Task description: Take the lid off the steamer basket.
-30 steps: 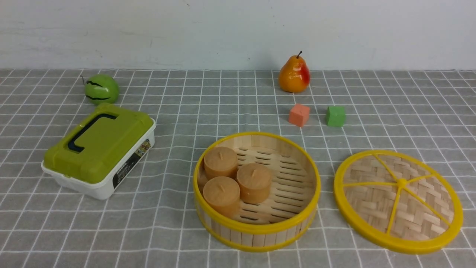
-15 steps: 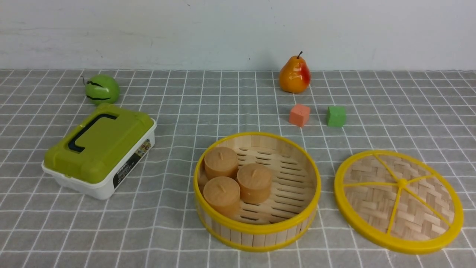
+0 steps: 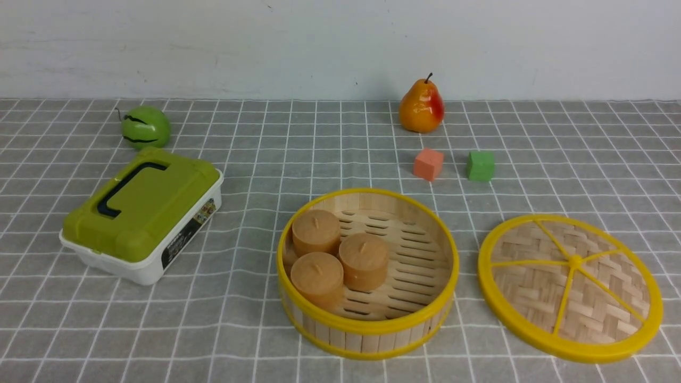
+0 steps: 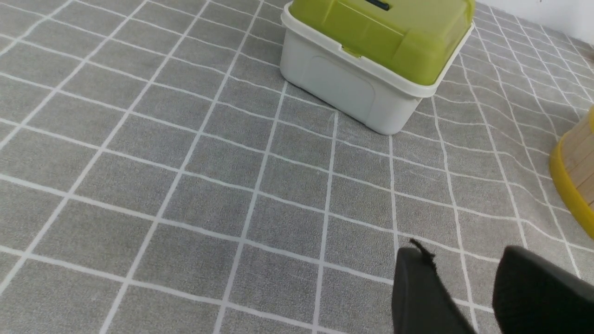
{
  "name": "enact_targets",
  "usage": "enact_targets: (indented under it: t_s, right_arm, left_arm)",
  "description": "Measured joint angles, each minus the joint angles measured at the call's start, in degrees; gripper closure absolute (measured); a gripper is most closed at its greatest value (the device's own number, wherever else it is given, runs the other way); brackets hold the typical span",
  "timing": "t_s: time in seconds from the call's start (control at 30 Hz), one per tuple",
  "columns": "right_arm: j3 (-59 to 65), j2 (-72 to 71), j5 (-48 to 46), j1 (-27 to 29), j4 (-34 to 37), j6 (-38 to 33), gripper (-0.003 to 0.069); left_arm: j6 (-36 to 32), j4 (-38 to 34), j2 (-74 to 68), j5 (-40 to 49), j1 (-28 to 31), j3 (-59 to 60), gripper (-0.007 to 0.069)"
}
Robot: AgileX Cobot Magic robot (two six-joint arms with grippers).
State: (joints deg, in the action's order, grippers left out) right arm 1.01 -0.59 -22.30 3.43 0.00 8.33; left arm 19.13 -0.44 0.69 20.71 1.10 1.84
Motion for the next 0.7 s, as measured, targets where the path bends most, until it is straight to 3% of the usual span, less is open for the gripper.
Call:
enact_targets:
  t_s: [0.7]
  right_arm:
    - [0.0, 0.0, 0.0, 0.0, 0.0, -0.45, 0.0603]
  left_arm:
    - [0.0, 0.0, 0.0, 0.0, 0.0, 0.0, 0.0386]
